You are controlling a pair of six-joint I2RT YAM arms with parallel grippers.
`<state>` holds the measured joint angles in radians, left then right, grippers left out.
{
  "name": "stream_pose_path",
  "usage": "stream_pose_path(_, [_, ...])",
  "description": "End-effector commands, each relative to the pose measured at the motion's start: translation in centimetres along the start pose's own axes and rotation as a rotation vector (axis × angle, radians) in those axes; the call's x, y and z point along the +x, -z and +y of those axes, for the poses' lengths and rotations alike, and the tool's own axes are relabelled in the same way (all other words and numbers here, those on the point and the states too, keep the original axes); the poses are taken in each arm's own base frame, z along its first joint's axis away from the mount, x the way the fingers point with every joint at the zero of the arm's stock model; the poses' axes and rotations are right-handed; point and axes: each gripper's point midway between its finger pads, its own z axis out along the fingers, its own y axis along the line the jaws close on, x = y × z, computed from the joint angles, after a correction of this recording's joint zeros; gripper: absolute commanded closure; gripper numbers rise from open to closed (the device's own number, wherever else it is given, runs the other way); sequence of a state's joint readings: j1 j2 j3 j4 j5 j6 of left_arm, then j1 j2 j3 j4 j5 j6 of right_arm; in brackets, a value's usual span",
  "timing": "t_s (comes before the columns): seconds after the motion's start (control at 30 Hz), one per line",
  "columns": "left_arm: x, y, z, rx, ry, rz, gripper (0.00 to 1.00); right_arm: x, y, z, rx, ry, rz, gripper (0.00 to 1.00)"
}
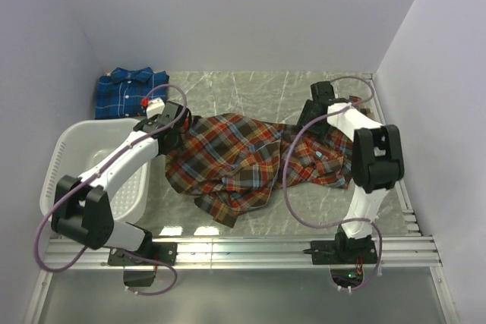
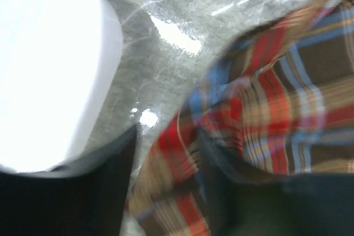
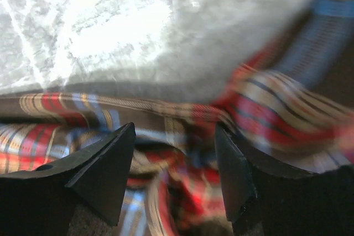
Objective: Fold and stack the long sleeve shirts
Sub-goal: Flatten the shirt out
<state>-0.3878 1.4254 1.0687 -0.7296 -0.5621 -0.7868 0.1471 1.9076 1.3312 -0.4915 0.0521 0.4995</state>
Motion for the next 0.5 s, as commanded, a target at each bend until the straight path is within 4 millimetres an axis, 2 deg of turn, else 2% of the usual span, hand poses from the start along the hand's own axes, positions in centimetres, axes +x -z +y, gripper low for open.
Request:
stream_pose_path(0.0, [-1.8,1.8,0.4,0.033,0.063,-0.077,0.41,-3.1,6.2,2.8,-0.081,0.048,-0.195,0.33])
stream_pose_path(0.03, [-2.3,2.0,0.2,0.042,0.078,-0.089,0.34,-2.5,6.7,3.0,-0.095,0.064,-0.197,0.33])
stream_pose_path(0.07, [-2.7,2.4,0.3,0.046,0.090,-0.096,0.24,-2.9,8.4,4.0,-0.138,0.075,-0.238,0.33])
stream_pose_path(0.17, [-3.8,3.4,-0.5,0.093,0.111,-0.110,0.15,-0.7,10.8,6.7,-0.237,0.180,-0.254,0.32])
stream_pose_path(0.23, [-4.6,4.5,-1.5,0.169,0.121,-0.121,0.12,0.8,11.5,7.8,-0.289,0.244,-0.227,0.32])
stream_pose_path(0.27, [-4.8,4.9,-2.1,0.205,0.108,-0.121,0.12,2.7,12.1,8.9,-0.343,0.282,-0.189,0.32])
stream_pose_path(0.3, [-4.9,5.6,-3.7,0.295,0.111,-0.108,0.12,3.8,12.4,9.4,-0.377,0.304,-0.164,0.32])
stream_pose_path(0.33, [-4.7,5.8,-4.4,0.332,0.103,-0.096,0.12,5.4,12.4,9.5,-0.401,0.333,-0.128,0.32])
stream_pose_path(0.37, [-4.3,5.8,-5.2,0.366,0.092,-0.075,0.11,7.4,13.4,10.6,-0.463,0.368,-0.089,0.32])
stream_pose_path(0.43, [-3.5,6.0,-6.9,0.439,0.081,-0.031,0.11,10.3,13.6,10.7,-0.485,0.409,-0.028,0.32])
stream_pose_path(0.47, [-2.7,5.3,-7.6,0.439,0.067,-0.002,0.11,12.2,14.3,10.9,-0.492,0.449,0.001,0.32])
